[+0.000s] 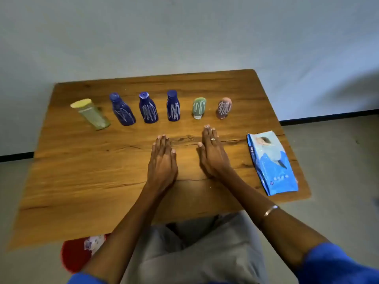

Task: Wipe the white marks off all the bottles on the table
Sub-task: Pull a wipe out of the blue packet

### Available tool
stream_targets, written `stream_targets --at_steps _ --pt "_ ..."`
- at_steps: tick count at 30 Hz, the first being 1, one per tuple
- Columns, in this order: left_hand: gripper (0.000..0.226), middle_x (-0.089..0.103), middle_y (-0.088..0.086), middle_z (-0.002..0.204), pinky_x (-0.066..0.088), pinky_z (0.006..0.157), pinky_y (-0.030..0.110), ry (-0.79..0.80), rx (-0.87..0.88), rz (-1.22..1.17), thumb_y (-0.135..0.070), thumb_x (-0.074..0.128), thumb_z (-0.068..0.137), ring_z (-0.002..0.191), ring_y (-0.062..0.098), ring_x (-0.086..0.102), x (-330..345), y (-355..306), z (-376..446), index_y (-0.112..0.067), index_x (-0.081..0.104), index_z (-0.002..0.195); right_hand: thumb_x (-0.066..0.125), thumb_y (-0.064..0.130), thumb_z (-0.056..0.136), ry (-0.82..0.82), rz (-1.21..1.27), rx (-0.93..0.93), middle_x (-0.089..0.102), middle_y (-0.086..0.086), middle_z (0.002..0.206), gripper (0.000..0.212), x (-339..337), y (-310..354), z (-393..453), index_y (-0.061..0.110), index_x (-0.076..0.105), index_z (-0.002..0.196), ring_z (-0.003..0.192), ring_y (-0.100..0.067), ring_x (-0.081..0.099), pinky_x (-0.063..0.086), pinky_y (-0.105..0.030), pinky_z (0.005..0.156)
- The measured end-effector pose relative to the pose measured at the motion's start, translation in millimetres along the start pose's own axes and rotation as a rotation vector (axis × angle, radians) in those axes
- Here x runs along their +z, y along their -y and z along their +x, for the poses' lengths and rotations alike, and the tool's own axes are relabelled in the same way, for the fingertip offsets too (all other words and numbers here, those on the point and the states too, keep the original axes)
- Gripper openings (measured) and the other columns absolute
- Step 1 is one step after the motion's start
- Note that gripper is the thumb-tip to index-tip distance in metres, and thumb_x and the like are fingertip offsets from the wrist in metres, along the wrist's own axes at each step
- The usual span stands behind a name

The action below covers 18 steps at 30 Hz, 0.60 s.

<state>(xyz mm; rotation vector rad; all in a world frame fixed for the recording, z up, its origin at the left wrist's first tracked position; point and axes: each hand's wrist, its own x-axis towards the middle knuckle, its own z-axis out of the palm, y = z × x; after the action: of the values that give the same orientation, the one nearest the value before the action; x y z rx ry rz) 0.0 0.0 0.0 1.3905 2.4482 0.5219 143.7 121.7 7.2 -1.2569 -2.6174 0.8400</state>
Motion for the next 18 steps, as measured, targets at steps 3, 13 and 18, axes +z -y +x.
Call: stream_targets --at_steps 3,13,18 --pt "0.063 0.010 0.013 0.170 -0.007 0.127 0.033 -0.063 0.026 0.046 -0.036 0.014 0.107 0.158 0.020 -0.004 29 8 2 -0.001 0.020 0.160 0.029 0.039 0.111 -0.082 -0.004 -0.036 0.003 -0.008 0.172 0.064 17 -23 5 0.011 0.004 0.164 0.158 -0.019 -0.004 0.004 -0.037 0.128" --pt "0.059 0.003 0.003 0.171 -0.009 0.125 0.025 -0.115 0.041 -0.025 -0.036 0.018 0.111 0.156 0.009 -0.013 70 14 -27 -0.008 0.013 0.162 0.023 0.049 0.110 -0.123 -0.109 -0.130 0.011 -0.006 0.171 0.066 55 -60 -2 0.013 0.013 0.164 0.158 -0.017 0.003 0.005 -0.032 0.126" --pt "0.055 0.018 0.013 0.169 0.001 0.127 0.031 -0.176 0.066 -0.025 -0.031 0.024 0.112 0.158 0.019 0.002 76 14 -33 -0.001 0.026 0.158 0.029 0.044 0.110 -0.182 -0.069 -0.122 0.020 -0.011 0.169 0.062 58 -59 -6 0.009 0.022 0.162 0.158 -0.023 0.012 0.016 -0.039 0.127"
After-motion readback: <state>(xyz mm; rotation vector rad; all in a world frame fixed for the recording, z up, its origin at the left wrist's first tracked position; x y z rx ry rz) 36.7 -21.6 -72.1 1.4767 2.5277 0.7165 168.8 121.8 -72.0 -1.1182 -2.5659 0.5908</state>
